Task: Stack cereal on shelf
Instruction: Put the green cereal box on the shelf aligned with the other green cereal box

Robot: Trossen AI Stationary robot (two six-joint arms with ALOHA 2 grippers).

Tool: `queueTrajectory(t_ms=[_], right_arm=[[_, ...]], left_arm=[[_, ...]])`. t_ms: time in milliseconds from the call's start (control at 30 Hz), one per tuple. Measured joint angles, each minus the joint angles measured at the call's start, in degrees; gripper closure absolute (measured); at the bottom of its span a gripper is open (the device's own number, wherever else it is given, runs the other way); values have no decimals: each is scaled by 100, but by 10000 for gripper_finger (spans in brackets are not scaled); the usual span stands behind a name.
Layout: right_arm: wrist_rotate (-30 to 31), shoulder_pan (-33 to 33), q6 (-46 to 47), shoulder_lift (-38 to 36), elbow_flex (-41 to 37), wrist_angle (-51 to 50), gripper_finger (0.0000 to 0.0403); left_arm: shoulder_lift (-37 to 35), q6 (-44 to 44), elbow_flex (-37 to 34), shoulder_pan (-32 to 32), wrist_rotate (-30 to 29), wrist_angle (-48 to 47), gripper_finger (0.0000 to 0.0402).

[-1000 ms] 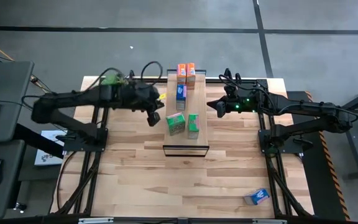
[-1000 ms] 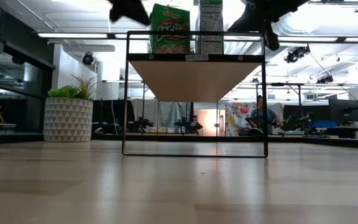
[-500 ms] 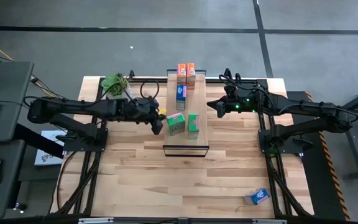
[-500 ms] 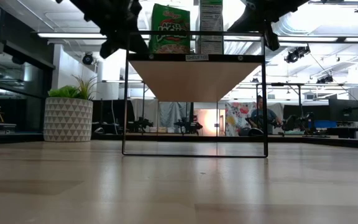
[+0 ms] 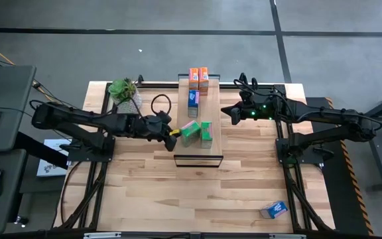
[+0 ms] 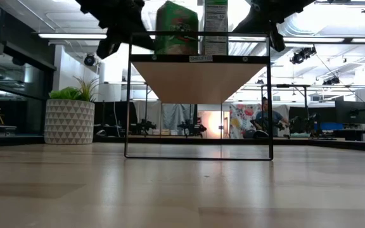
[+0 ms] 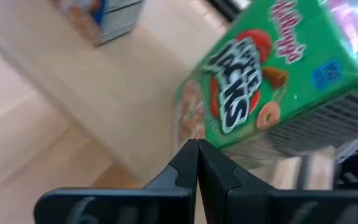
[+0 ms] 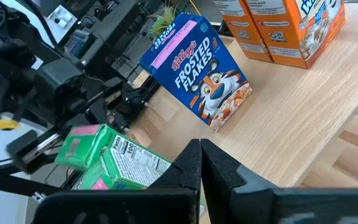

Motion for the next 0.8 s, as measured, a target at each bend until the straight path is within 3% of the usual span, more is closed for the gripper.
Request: queueTrajectory(t_ms=[333,500,633,800], right_arm=[[-39,-2,50,0,1,0,402],[-611,22,201,2,0,-21,402],[-1045,258,199,2,0,-94,402],[-923,717,217,110,0,-184,402]], left_arm=[[307,-444,6,-285,4,518,401],[361,-580,6,-378,4,615,401],[358,-578,6,-408,2,692,401],[361,-334,6,-321,-20,658,401]])
